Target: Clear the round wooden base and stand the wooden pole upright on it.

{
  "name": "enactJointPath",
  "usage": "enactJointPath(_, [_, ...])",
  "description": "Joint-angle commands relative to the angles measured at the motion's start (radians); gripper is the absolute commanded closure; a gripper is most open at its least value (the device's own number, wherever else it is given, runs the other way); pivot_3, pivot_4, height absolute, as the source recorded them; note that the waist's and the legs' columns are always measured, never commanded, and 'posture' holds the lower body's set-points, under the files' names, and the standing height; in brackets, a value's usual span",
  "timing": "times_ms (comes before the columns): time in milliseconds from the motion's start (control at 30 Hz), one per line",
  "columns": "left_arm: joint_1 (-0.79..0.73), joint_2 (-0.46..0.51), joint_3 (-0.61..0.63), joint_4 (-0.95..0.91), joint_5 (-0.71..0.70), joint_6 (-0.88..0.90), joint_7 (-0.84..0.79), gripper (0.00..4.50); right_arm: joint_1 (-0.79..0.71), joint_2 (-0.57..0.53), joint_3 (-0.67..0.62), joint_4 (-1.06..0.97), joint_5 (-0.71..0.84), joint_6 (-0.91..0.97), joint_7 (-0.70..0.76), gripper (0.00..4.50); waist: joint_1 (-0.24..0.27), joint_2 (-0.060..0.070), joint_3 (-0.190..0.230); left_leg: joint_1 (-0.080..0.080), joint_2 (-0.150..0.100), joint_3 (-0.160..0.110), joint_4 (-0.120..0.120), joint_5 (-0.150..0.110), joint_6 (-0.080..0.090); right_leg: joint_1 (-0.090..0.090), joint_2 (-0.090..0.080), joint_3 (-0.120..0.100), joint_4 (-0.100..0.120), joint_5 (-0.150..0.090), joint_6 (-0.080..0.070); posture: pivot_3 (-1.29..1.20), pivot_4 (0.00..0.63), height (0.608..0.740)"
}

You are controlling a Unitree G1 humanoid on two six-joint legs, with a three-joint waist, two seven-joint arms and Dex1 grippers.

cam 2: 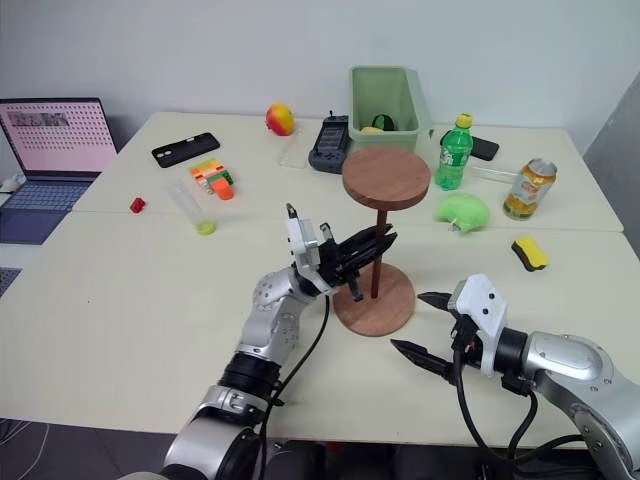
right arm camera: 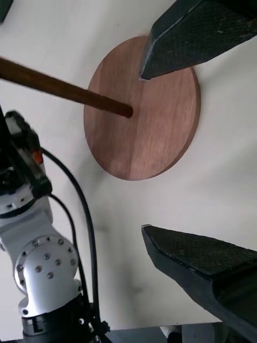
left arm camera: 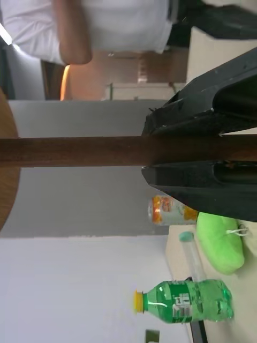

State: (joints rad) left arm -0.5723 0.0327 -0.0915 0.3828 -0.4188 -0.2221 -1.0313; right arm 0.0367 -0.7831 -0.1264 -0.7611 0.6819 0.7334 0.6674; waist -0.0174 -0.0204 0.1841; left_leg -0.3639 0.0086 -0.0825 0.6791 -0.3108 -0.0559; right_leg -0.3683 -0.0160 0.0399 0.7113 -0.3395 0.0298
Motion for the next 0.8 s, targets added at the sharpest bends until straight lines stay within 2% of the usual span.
enactJointPath(33, [0.026,0.051,-0.013,0.026,0.051,0.104,0.036,4.22,-0.021,0.008,-0.028,-0.016,0.035,0.009,-0.015,0.00,-0.004,-0.001,-0.002,0.000,0.000,0.000,0.000,0.000,0.000,0.000,0.000,0.000,0.000,0.000,0.000,0.00,0.150,0.740])
enactJointPath(267, [0.055,0.094,-0.045,0.009,0.083,0.179,0.073,4.22,-0.029,0.008,-0.030,-0.018,0.047,0.022,-0.029,0.00,-0.012,-0.002,-0.013,0.001,0.000,-0.001,0.000,0.000,0.000,0.001,0.001,0.000,0.000,0.000,0.000,0.00,0.150,0.740])
enactJointPath(400, [0.073,0.116,-0.067,0.026,0.101,0.154,0.063,4.22,-0.030,0.008,-0.031,-0.021,0.054,0.026,-0.035,0.00,-0.012,-0.002,-0.021,0.002,0.000,-0.002,0.000,0.000,0.000,0.003,0.001,0.000,0.000,0.000,0.000,0.00,0.150,0.740])
enactJointPath(500, [0.082,0.133,-0.078,0.033,0.106,0.151,0.057,4.22,-0.030,0.007,-0.028,-0.024,0.057,0.026,-0.040,0.00,-0.012,-0.002,-0.023,0.007,0.000,-0.002,-0.001,0.000,0.001,0.009,0.001,-0.001,-0.003,0.000,0.000,0.00,0.150,0.740])
enactJointPath(600, [0.088,0.155,-0.089,0.057,0.113,0.146,0.045,4.22,-0.034,0.007,-0.026,-0.020,0.056,0.024,-0.044,0.00,-0.012,-0.001,-0.025,0.019,0.000,-0.002,-0.009,-0.001,0.001,0.026,0.004,-0.002,-0.015,0.000,0.000,0.00,0.150,0.740])
enactJointPath(800, [0.066,0.181,-0.080,0.189,0.139,0.112,0.060,4.22,-0.033,0.015,-0.024,-0.022,0.058,0.027,-0.058,0.00,-0.012,-0.003,-0.040,0.025,0.001,-0.002,-0.016,-0.001,0.001,0.032,0.005,-0.001,-0.026,0.001,0.001,0.00,0.150,0.740])
